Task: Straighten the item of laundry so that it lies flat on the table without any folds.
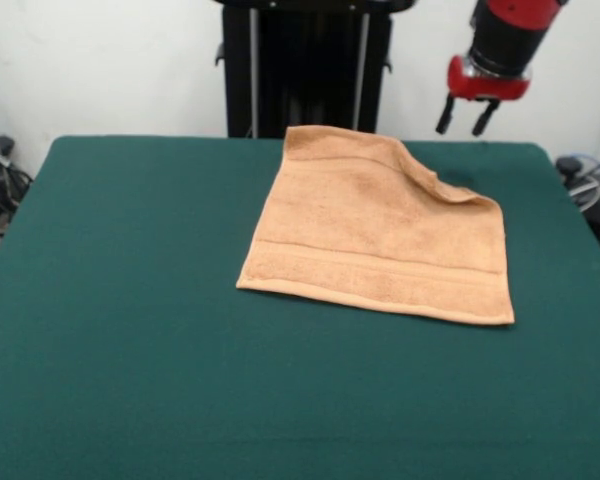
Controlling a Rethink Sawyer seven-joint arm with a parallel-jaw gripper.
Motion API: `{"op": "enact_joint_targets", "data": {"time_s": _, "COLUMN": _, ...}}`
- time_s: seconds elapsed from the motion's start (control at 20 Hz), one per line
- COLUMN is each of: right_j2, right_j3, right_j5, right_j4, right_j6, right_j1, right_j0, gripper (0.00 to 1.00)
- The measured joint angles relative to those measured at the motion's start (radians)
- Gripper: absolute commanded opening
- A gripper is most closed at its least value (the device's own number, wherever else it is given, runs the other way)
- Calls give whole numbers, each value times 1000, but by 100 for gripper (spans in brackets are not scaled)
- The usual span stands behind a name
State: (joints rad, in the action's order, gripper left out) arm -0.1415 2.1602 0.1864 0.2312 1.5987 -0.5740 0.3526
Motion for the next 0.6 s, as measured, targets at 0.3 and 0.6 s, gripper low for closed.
{"op": "enact_joint_targets", "data": {"time_s": 0.3, "right_j2": -2, "right_j3": -1, "right_j5": 4, "right_j4": 0, "right_j6": 0, "right_j1": -25, "right_j0": -2, "gripper": 100}}
{"op": "enact_joint_targets", "data": {"time_s": 0.6, "right_j2": -13, "right_j3": -12, "right_j5": 34, "right_j4": 0, "right_j6": 0, "right_j1": -41, "right_j0": -2, "gripper": 100}}
